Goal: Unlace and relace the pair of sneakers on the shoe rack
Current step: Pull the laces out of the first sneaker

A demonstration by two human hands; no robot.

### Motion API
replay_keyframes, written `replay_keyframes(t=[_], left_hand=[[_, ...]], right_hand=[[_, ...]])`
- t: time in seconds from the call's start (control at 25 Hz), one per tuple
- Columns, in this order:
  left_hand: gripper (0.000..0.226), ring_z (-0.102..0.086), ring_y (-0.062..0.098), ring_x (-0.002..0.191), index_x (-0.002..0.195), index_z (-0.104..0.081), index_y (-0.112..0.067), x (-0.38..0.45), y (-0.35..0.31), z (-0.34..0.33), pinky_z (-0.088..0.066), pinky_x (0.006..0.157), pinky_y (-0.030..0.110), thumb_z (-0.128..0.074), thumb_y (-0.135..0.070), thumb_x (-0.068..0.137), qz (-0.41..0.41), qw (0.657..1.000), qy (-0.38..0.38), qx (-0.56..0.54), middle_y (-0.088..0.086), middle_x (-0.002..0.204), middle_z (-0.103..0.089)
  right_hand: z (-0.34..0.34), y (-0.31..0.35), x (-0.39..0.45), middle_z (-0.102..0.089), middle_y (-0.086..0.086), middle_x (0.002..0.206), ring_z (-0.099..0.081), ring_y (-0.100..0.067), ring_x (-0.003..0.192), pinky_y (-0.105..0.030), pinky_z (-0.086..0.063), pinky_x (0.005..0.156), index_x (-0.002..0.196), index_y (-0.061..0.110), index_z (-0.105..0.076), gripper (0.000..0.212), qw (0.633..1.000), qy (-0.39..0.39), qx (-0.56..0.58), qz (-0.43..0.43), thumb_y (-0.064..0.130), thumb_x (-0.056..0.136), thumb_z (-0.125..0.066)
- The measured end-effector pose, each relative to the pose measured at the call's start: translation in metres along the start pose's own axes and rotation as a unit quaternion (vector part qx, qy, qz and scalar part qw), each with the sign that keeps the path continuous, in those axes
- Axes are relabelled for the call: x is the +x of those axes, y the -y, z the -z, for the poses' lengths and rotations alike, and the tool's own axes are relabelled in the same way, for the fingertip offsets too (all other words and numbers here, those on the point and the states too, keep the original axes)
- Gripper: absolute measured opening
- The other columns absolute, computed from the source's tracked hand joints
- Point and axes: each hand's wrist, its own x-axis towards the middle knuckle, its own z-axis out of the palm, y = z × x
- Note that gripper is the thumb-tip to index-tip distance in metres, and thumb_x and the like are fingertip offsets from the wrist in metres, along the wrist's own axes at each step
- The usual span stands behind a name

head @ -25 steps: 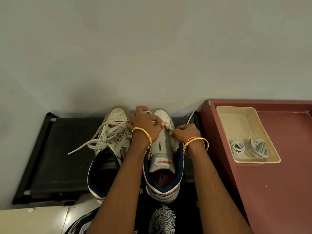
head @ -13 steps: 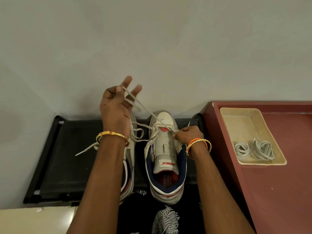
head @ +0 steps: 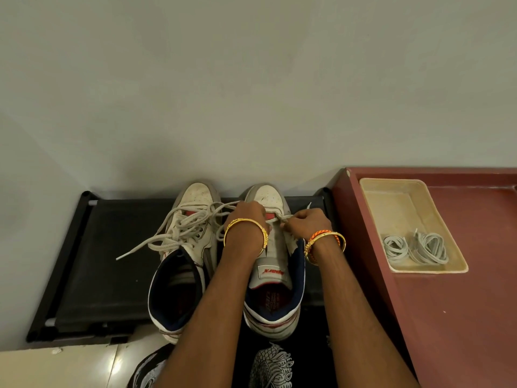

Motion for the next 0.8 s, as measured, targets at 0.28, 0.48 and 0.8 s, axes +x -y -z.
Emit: replay_keyframes(t=[0.28, 0.48, 0.8], left_hand=[[0.022, -0.053, 0.019, 0.095, 0.097, -0.073, -0.016, -0.007, 0.011, 0.01, -0.045, 0.084, 0.033, -0.066, -0.032, 0.085, -0.07, 0.967, -0.155, -0.19, -0.003, 0.094, -0.045], [0.016, -0.054, -0.005, 0.076, 0.076, -0.06, -0.026, -0.025, 0.021, 0.042, -0.043, 0.071, 0.008, -0.066, -0.014, 0.085, -0.063, 0.797, -0.371, -0.473, -0.002, 0.09, -0.054], [0.011, -0.046, 0.009, 0.04, 0.087, -0.058, -0.011, -0.052, 0.043, 0.109, -0.04, 0.044, 0.019, -0.05, -0.017, 0.092, 0.081, 0.726, -0.269, -0.627, 0.0, 0.067, -0.064]], right_hand=[[0.001, -0.001, 0.0, -0.068, -0.01, 0.095, -0.059, -0.02, 0.081, -0.027, -0.048, 0.072, 0.097, 0.007, -0.073, 0.02, 1.0, -0.014, 0.012, -0.024, 0.019, 0.082, -0.068], [0.002, -0.002, 0.0, -0.061, -0.006, 0.083, -0.054, -0.014, 0.072, -0.024, -0.044, 0.063, 0.093, 0.003, -0.071, 0.017, 0.999, -0.002, 0.027, -0.027, 0.016, 0.084, -0.067], [-0.007, 0.004, -0.002, -0.062, -0.004, 0.091, -0.056, -0.017, 0.082, -0.025, -0.046, 0.073, 0.099, 0.015, -0.065, 0.021, 0.993, -0.034, -0.024, 0.113, 0.011, 0.078, -0.068]])
